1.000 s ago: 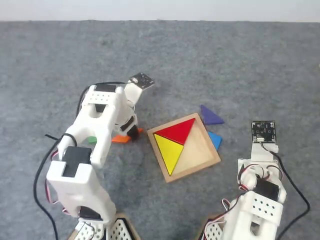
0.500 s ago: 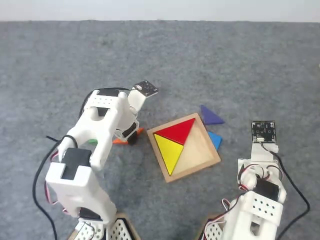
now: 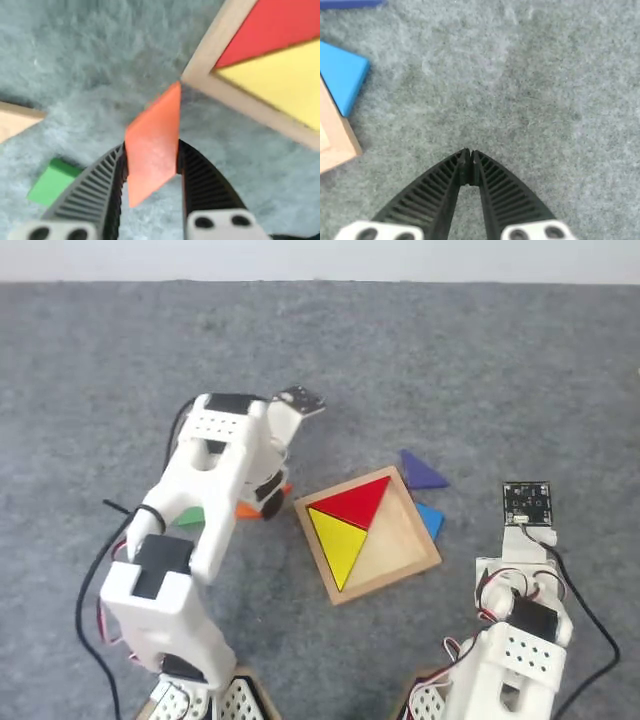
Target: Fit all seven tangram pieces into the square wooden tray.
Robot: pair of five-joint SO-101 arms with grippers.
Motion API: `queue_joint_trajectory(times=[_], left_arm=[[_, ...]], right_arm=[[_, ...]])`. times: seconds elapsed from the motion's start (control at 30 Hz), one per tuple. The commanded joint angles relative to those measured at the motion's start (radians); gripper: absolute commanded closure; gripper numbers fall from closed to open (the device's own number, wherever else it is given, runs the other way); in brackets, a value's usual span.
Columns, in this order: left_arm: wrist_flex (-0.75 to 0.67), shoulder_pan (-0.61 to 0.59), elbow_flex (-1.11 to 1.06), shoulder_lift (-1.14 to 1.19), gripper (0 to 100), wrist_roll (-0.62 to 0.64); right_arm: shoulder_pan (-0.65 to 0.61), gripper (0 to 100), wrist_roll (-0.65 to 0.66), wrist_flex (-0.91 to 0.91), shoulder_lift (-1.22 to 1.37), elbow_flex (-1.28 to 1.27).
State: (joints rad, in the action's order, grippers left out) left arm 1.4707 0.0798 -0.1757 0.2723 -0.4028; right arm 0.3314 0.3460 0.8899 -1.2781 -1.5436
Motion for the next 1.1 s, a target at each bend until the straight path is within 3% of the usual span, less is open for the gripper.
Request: queue_joint_trajectory(times=[0.0,0.23,0.5,0.67,0.8,1.07], left_arm=[[0.043,0.135,0.108,-0.031,99,0.224],[0.046,0.394,0.231,-0.023,99,0.555],[0.028,0.465,0.377,0.100,98,0.784],[0.043,0.465,0.521,0.302,98,0.832],[0.112,0.466,0.656,0.422,89,0.844],[0.143,0.534,0.765,0.460,87,0.852]], right_arm=[[-0.001,97.8,-0.011,-0.024,-0.015,0.021],[0.185,97.8,-0.055,-0.016,-0.015,0.081],[0.229,97.8,-0.058,-0.016,-0.015,0.089],[0.229,97.8,-0.058,-0.016,-0.015,0.089],[0.229,97.8,-0.058,-0.019,-0.015,0.087],[0.229,97.8,-0.058,-0.022,-0.015,0.086]])
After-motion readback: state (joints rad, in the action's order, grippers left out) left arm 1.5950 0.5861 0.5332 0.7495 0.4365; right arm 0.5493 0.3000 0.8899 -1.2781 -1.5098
